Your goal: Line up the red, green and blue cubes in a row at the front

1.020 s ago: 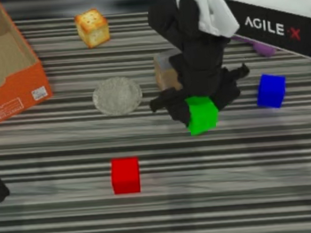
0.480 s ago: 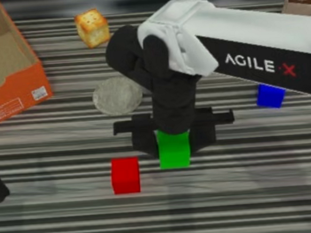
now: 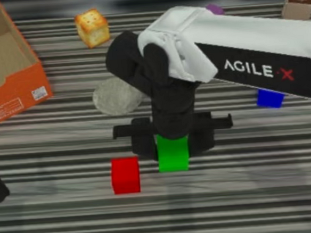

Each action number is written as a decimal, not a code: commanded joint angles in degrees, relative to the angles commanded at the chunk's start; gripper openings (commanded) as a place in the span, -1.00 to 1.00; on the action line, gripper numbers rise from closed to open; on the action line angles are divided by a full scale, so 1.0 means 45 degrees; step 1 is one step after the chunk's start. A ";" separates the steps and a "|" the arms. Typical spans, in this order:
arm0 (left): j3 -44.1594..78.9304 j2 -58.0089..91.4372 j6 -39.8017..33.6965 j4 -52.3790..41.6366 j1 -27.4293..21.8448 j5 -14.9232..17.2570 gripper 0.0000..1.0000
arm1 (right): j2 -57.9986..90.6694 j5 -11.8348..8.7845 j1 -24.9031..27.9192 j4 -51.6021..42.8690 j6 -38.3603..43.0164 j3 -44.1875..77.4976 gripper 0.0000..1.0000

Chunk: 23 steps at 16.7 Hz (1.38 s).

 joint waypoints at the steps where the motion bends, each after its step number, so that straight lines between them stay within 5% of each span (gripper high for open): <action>1: 0.0000 0.0000 0.0000 0.0000 0.0000 0.0000 1.00 | 0.0094 0.0005 0.0000 0.0407 0.0012 -0.0293 -1.00; 10: 0.0000 0.0000 0.0000 0.0000 0.0000 0.0000 1.00 | 0.0658 0.0019 0.0069 0.2596 0.0048 -0.1894 -1.00; 23: 0.0000 0.0000 0.0000 0.0000 0.0000 0.0000 1.00 | 0.0658 0.0019 0.0069 0.2596 0.0048 -0.1894 0.96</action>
